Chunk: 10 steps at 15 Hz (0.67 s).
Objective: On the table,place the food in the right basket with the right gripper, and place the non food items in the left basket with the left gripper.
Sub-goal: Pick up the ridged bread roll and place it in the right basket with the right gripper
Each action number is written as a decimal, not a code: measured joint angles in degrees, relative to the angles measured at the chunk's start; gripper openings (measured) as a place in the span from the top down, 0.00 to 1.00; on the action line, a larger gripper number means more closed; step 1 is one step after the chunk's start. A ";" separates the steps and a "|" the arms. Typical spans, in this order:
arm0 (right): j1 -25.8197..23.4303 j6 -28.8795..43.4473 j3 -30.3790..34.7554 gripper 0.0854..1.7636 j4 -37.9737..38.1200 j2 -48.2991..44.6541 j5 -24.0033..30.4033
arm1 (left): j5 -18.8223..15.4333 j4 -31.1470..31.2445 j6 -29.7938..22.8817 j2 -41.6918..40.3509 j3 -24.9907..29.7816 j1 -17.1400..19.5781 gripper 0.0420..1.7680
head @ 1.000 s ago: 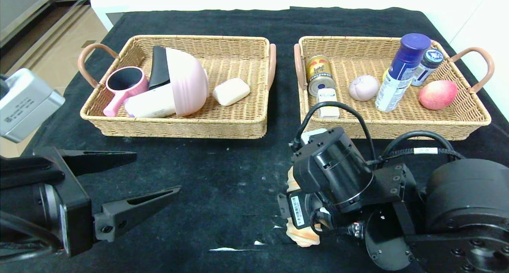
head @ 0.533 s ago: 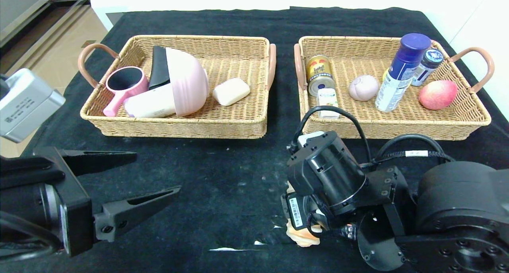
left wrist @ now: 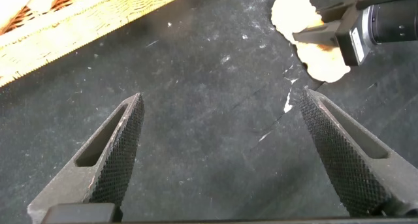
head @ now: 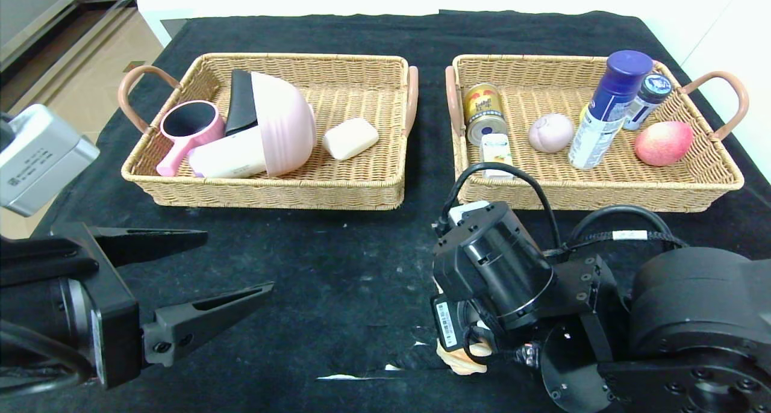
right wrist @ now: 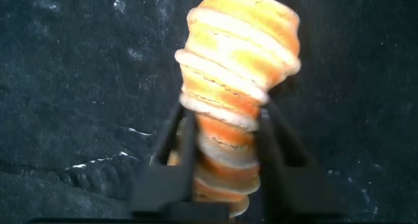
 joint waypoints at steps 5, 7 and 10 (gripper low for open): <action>0.00 0.02 0.13 0.78 0.00 -0.09 0.13 | -0.04 0.07 0.00 0.04 0.02 -0.11 0.03; -0.06 0.05 0.16 0.79 0.00 -0.11 0.20 | -0.02 0.09 0.00 0.04 0.04 -0.11 0.03; -0.09 0.11 0.29 0.79 0.00 -0.17 0.30 | -0.06 0.09 0.00 0.04 0.06 -0.11 0.03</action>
